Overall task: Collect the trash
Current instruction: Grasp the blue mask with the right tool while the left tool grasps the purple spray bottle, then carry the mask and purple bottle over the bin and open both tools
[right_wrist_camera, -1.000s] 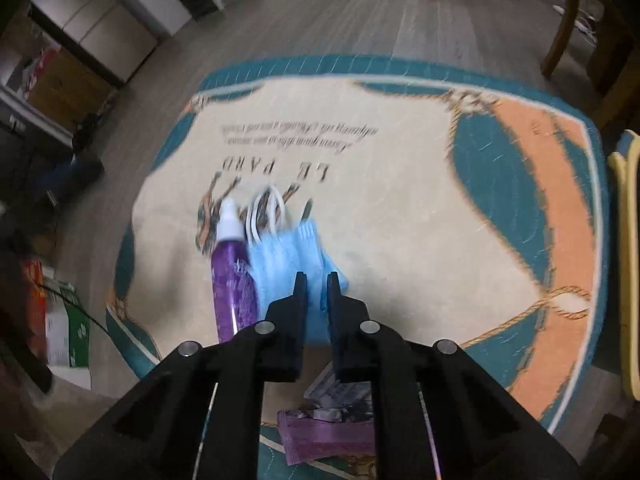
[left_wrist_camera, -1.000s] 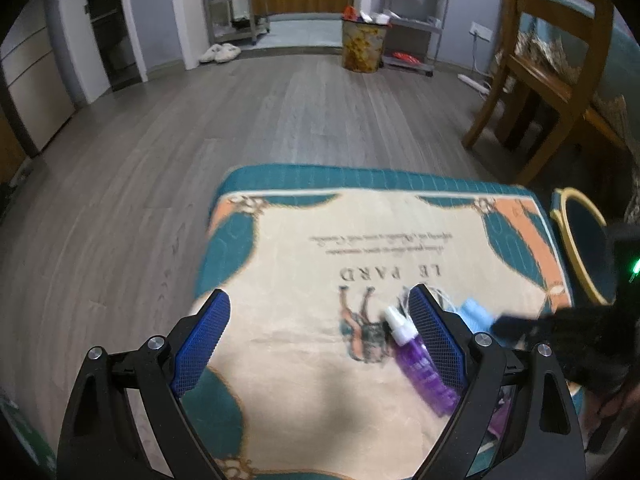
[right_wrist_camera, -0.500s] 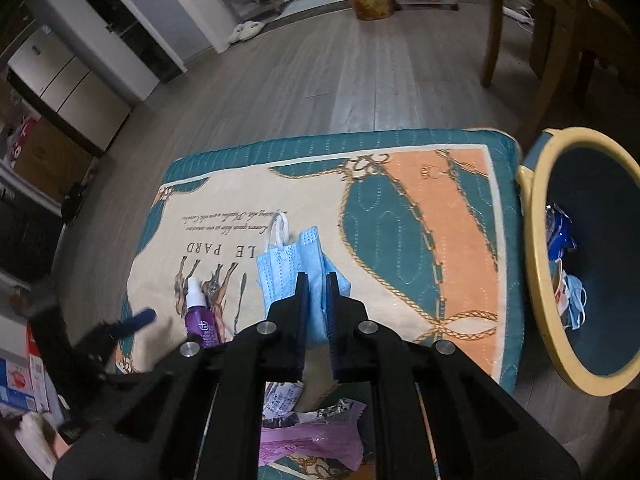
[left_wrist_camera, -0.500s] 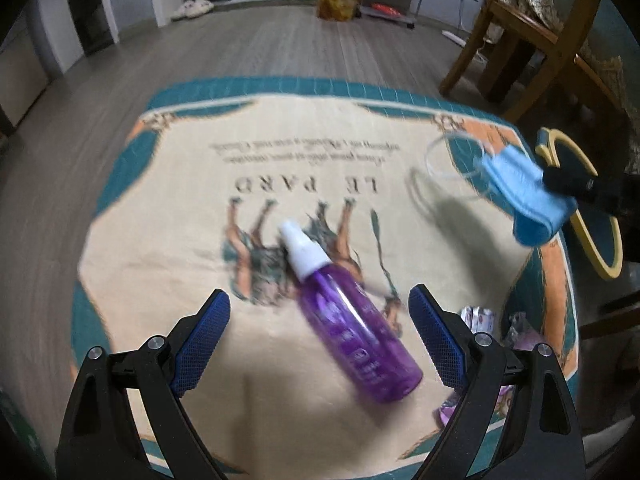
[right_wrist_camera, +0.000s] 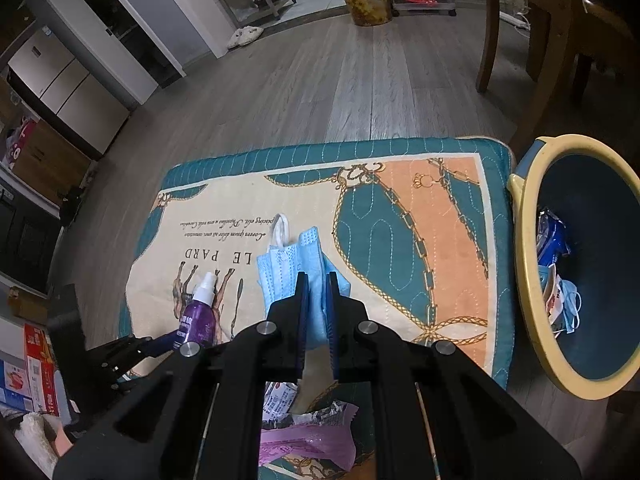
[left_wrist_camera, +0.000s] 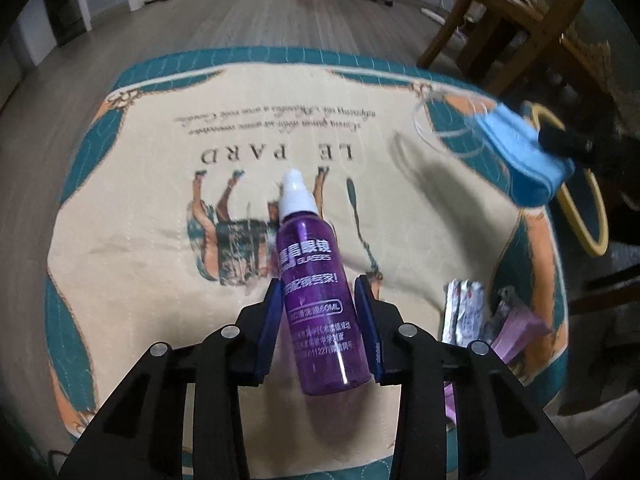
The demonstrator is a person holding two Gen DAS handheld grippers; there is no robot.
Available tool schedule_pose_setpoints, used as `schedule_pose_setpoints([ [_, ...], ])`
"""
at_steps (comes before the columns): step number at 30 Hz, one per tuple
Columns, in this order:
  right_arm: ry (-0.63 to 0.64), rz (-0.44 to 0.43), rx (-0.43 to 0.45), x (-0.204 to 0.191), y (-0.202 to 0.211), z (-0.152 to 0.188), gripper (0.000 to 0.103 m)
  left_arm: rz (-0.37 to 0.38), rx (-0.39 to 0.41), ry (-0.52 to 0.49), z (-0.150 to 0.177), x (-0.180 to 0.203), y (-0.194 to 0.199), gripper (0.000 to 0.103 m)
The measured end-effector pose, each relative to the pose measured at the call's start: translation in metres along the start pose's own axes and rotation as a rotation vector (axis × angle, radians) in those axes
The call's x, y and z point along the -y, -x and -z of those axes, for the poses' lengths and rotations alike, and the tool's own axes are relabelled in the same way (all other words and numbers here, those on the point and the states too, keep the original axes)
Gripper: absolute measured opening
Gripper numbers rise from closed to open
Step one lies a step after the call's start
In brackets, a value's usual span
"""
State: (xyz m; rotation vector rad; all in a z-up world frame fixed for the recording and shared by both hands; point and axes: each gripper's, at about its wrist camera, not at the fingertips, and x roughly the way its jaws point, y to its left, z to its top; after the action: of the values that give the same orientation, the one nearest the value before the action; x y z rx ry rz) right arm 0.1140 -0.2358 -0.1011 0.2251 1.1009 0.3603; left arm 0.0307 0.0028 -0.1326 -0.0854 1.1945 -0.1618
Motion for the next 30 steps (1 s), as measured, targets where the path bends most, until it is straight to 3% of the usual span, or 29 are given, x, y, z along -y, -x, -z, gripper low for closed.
schedule_pose_setpoints([
  [7,-0.013,0.002,0.020,0.004,0.009,-0.001,0.008,0.006,0.025,0.012,-0.004,-0.005,0.010,0.035],
  [18,0.001,0.012,0.021,0.004,0.010,-0.001,0.008,-0.020,-0.056,-0.018,-0.003,-0.008,-0.014,0.039],
  [19,0.002,0.012,0.022,0.004,0.010,-0.001,0.008,-0.021,-0.054,-0.022,-0.003,-0.008,-0.013,0.033],
  [30,-0.025,0.009,0.063,0.011,0.026,-0.006,0.008,-0.005,0.073,-0.077,-0.017,0.010,0.023,0.034],
])
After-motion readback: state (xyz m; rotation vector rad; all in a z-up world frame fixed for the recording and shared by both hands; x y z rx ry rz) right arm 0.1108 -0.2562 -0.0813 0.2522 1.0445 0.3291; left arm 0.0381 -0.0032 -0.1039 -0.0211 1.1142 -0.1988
